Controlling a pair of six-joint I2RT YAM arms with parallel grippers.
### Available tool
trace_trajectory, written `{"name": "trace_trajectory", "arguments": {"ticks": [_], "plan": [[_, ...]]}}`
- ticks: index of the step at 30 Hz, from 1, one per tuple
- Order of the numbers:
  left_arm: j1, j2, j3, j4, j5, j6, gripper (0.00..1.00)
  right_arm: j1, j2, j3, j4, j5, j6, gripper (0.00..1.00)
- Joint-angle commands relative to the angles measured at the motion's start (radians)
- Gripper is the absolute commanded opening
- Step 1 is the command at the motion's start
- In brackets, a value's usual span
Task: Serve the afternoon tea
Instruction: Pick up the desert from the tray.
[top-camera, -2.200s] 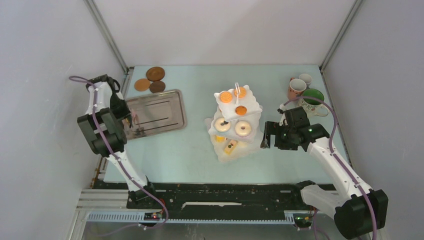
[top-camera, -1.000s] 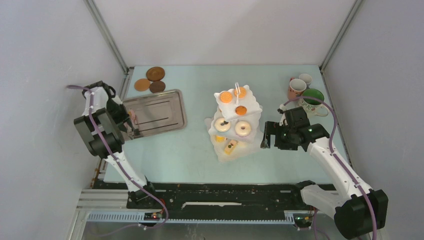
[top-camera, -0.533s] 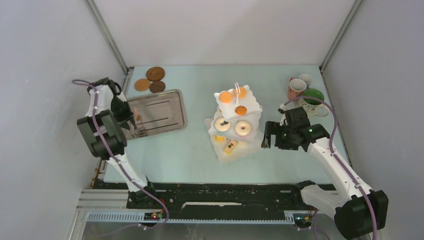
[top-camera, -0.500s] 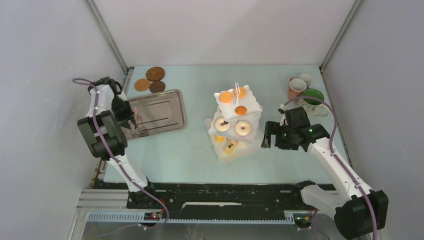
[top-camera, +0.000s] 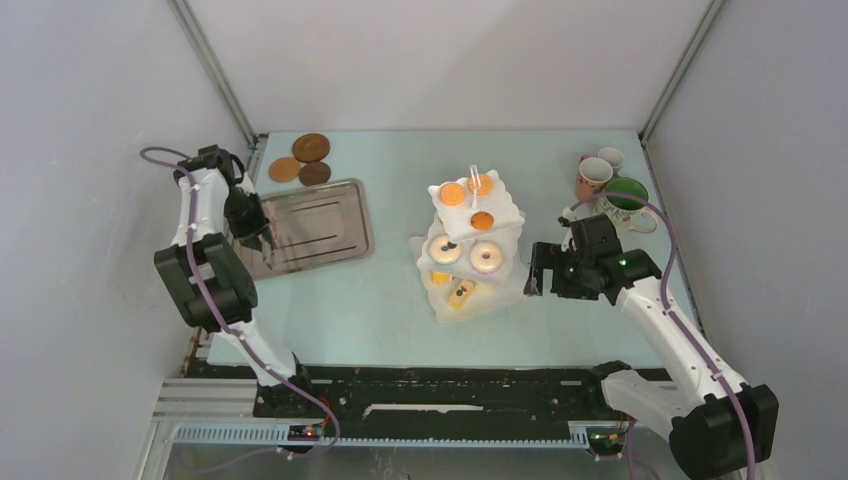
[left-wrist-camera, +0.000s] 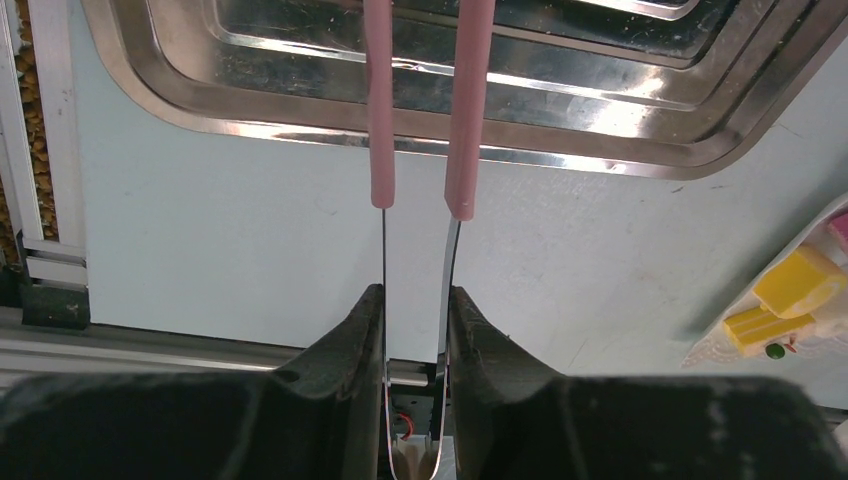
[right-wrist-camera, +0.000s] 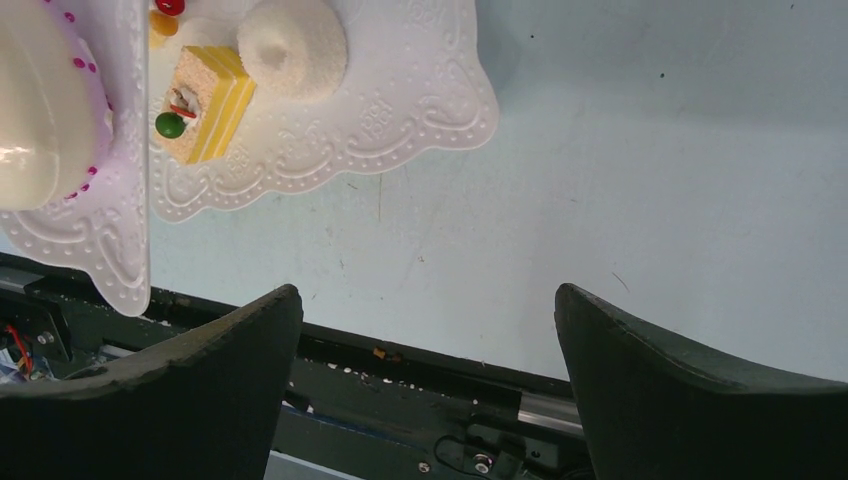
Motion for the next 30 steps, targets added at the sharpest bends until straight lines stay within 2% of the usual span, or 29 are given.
{"name": "trace_trajectory", "arguments": {"ticks": [1, 9, 23, 30], "plan": [[-0.003, -0.009, -0.012, 0.008, -0.013, -0.001, 0.25, 0.004, -0.038, 0.009, 0.008, 0.015, 0.008, 1.00], [0.012, 0.029, 0.011, 0.049, 0.054, 0.016, 0.34, 0.022, -0.026, 0.016, -0.010, 0.011, 0.006, 1.00], [0.033, 0.074, 0.048, 0.035, -0.066, 0.023, 0.39, 0.027, 0.028, 0.016, -0.009, -0.004, -0.005, 1.00], [0.057, 0.073, 0.050, 0.041, -0.028, 0.025, 0.41, 0.027, 0.029, 0.016, -0.009, -0.004, -0.005, 1.00]]}}
